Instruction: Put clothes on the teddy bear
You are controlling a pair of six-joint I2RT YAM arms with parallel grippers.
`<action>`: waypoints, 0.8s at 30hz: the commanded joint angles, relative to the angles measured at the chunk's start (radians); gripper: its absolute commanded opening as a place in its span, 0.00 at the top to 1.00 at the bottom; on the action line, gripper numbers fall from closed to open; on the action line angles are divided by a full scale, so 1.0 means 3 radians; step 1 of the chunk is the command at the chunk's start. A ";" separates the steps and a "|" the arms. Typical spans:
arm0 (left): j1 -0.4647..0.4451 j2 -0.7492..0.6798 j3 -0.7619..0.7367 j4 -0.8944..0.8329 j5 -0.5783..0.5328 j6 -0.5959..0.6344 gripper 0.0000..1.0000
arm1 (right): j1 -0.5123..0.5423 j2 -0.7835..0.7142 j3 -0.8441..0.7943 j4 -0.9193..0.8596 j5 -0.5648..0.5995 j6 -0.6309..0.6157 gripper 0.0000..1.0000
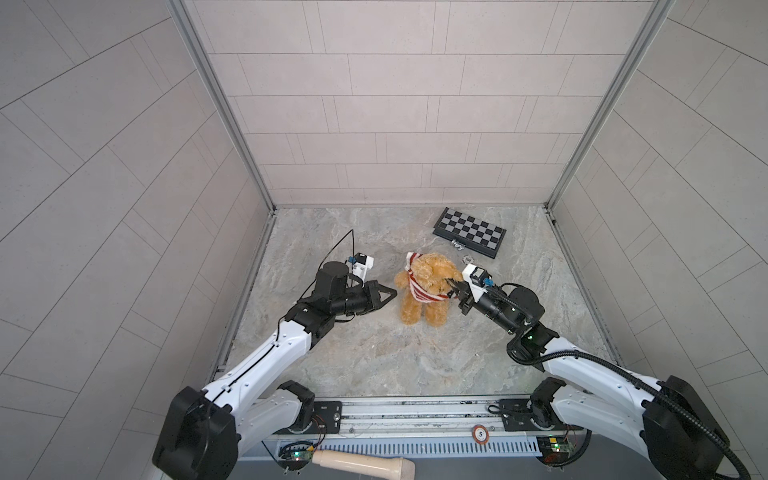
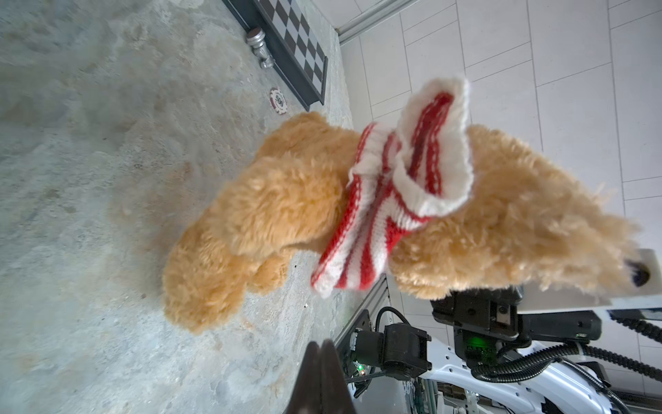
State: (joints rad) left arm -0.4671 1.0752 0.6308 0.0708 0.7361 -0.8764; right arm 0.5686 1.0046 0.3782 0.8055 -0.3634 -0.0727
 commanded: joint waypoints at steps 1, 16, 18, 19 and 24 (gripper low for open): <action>-0.0063 0.0079 0.0005 0.0483 0.0142 -0.0168 0.89 | -0.0042 0.0008 -0.0039 0.0493 -0.0340 0.0119 1.00; -0.0141 0.0159 0.0003 0.0680 0.0092 -0.0272 0.82 | -0.0199 0.0130 -0.0101 0.0990 -0.0572 0.0472 1.00; -0.0008 0.0065 -0.0049 0.0683 0.0121 -0.0289 0.73 | -0.0260 0.0171 -0.0120 0.1112 -0.0613 0.0568 1.00; 0.0027 0.0021 -0.0066 0.0671 0.0114 -0.0280 0.69 | -0.0281 0.0189 -0.0132 0.1167 -0.0632 0.0605 1.00; 0.0069 0.0005 0.0010 0.0697 0.0118 -0.0268 0.64 | -0.0303 0.0290 -0.0138 0.1352 -0.0704 0.0727 1.00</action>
State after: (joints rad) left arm -0.4469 1.0824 0.6224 0.2440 0.7601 -0.9646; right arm 0.4805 1.0901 0.3355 1.0836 -0.5396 0.1001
